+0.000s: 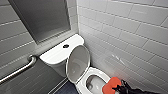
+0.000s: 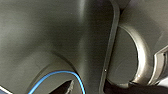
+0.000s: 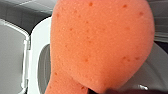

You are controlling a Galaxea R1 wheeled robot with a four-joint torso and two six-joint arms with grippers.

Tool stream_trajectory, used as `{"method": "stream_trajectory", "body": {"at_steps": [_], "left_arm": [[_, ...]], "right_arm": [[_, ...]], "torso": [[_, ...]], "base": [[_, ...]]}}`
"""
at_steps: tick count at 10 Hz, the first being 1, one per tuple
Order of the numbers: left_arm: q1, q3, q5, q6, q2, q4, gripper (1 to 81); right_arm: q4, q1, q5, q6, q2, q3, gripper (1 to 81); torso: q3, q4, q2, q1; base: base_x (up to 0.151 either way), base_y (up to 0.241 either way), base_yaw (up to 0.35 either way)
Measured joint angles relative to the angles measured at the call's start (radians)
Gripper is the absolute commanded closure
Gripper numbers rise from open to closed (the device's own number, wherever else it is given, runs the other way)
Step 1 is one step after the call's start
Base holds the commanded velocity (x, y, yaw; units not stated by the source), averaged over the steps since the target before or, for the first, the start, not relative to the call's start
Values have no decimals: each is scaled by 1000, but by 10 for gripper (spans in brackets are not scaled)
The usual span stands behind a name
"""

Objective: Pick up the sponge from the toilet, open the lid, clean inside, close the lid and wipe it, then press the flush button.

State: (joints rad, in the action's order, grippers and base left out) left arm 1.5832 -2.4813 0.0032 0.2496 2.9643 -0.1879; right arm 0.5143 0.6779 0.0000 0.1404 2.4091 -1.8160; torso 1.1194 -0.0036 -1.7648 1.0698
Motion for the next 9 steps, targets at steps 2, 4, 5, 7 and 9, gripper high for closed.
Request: {"method": "stream_trajectory", "body": {"at_steps": [2,4,5,7,9], "left_arm": [[0,0,0,1,1,0,10],[0,-1,1,7,2,0,10],[0,-1,9,8,6,1,10],[2,-2,7,8,8,1,10],[2,-2,6,8,9,2,10]], "right_arm": [[5,52,67,3,-63,79,811],[6,106,119,4,-114,145,811],[5,138,150,4,-138,181,811],[5,196,164,2,-188,253,811],[5,237,161,-1,-218,331,811]], "torso": [[0,0,0,0],[0,0,0,0],[0,0,0,0],[0,0,-1,0],[0,0,-1,0]], "base": [[0,0,0],[0,0,0],[0,0,0],[0,0,0],[0,0,0]]}}
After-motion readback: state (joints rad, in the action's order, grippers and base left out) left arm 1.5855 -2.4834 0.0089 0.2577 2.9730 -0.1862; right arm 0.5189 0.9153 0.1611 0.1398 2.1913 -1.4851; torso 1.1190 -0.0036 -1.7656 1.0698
